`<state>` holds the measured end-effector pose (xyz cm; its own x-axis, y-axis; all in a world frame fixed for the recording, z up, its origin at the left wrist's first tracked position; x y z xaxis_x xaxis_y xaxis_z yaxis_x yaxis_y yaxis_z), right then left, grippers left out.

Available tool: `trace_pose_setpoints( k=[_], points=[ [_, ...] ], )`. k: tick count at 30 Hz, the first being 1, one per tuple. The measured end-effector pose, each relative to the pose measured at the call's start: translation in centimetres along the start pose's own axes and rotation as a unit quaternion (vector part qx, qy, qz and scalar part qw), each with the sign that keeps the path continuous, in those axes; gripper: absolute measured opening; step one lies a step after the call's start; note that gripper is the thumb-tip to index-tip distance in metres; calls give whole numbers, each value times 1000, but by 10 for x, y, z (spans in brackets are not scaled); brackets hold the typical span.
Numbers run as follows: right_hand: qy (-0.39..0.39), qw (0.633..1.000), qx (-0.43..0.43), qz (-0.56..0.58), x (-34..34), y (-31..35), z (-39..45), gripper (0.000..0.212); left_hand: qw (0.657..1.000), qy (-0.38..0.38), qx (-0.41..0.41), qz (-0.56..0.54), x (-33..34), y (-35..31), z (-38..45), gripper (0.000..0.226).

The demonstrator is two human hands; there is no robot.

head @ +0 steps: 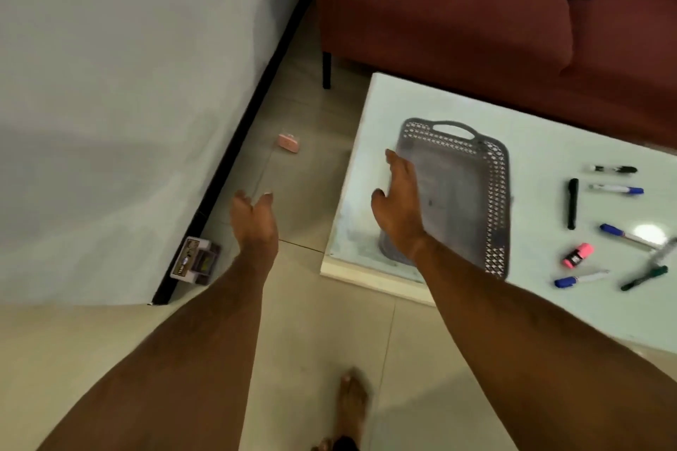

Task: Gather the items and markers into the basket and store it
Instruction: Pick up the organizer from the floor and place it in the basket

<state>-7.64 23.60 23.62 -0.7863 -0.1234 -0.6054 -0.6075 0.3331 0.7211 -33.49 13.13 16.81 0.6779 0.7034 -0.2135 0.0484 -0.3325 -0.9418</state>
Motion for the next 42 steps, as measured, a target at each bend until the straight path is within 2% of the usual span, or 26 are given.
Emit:
trace_pose_setpoints(
  k=[6,10,13,16,21,28,34,38,40,42],
  points=[
    [143,990,-14,-1,120,57,12,72,982,-107,-126,-93,-74,52,50,57],
    [215,977,9,-8,201,74,24,72,959,-179,-195,-102,-118,98,86,50],
    [258,965,40,7,241,70,33,70,947,-171,-228,-147,-123,125,96,48],
    [297,952,77,-12,299,58,44,71,931,-215,-242,-170,-138,163,111,38],
    [342,933,108,-24,387,28,58,67,908,-240,-273,-208,-156,268,141,47],
    [391,905,157,-62,521,-34,72,67,894,-230,-334,-192,-162,327,161,46],
    [455,866,151,-140,610,-87,57,74,900,-212,-346,-159,-163,388,180,43],
    [463,855,128,-194,646,-114,55,75,923,-173,-314,-142,-158,415,198,38],
    [465,853,120,-204,659,-125,54,71,927,-157,-308,-144,-155,422,204,28],
    [456,858,106,-209,665,-132,52,55,931,-140,-305,-147,-151,426,207,28]
  ],
)
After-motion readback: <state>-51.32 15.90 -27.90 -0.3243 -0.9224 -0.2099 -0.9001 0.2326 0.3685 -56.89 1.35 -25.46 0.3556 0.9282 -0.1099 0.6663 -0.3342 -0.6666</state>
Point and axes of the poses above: each hand's wrist, its own z-axis towards the middle knuckle, its own x-axis out of the palm, y = z × x, the point moved 9 cm from there along z, towards the middle knuckle, and after that the axes turned 14 degrees about x, right-handed, at the moved point
